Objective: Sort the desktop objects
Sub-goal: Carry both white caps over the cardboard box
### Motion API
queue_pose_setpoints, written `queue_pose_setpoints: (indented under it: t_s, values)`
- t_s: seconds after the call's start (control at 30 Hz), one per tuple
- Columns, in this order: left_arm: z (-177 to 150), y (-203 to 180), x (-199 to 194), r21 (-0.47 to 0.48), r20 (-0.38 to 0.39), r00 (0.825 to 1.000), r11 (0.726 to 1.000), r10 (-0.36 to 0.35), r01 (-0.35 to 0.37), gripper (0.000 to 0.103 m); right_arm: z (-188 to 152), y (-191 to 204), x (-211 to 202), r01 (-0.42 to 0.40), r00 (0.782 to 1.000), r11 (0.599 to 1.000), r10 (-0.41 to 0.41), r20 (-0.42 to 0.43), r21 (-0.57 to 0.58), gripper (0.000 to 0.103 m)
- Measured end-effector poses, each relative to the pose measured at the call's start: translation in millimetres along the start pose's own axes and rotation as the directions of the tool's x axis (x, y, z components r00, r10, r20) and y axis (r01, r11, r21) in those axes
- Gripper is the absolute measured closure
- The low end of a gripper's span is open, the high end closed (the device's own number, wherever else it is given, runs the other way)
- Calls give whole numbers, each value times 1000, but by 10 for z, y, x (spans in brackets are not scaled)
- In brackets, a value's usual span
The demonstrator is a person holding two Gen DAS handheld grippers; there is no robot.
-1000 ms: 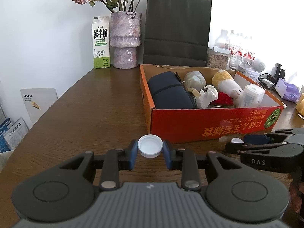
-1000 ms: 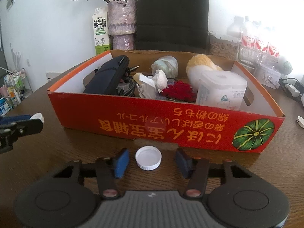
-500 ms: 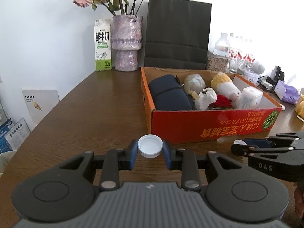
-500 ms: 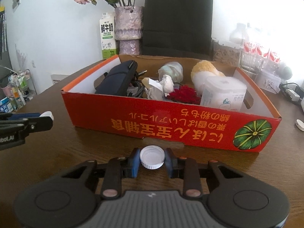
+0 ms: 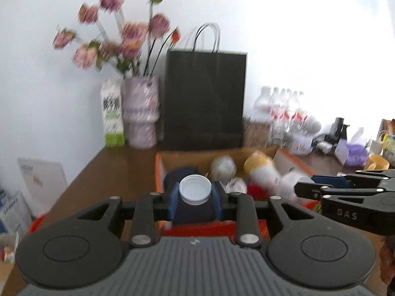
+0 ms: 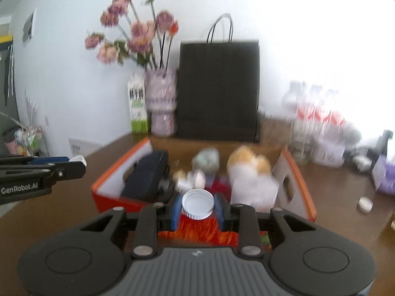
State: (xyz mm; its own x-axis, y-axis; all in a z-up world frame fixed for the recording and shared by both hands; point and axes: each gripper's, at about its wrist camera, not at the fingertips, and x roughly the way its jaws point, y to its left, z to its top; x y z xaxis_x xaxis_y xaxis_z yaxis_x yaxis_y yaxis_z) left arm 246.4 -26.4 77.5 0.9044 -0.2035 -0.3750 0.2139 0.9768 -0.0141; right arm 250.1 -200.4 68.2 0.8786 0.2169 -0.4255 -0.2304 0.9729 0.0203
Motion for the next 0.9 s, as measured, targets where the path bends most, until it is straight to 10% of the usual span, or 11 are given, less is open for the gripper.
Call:
queue_pose_setpoints:
  t_s: [0.37,0.9]
  values:
    - [446,-293,310,20,72,997,1000,-4,3,74,529,-69,179,-4,997,1000,4,80,0,76]
    - [247,-180,1233,4,-58,998,1000,29,-29,74,404,-202,1109,-27,999,999,28,-32,33,76]
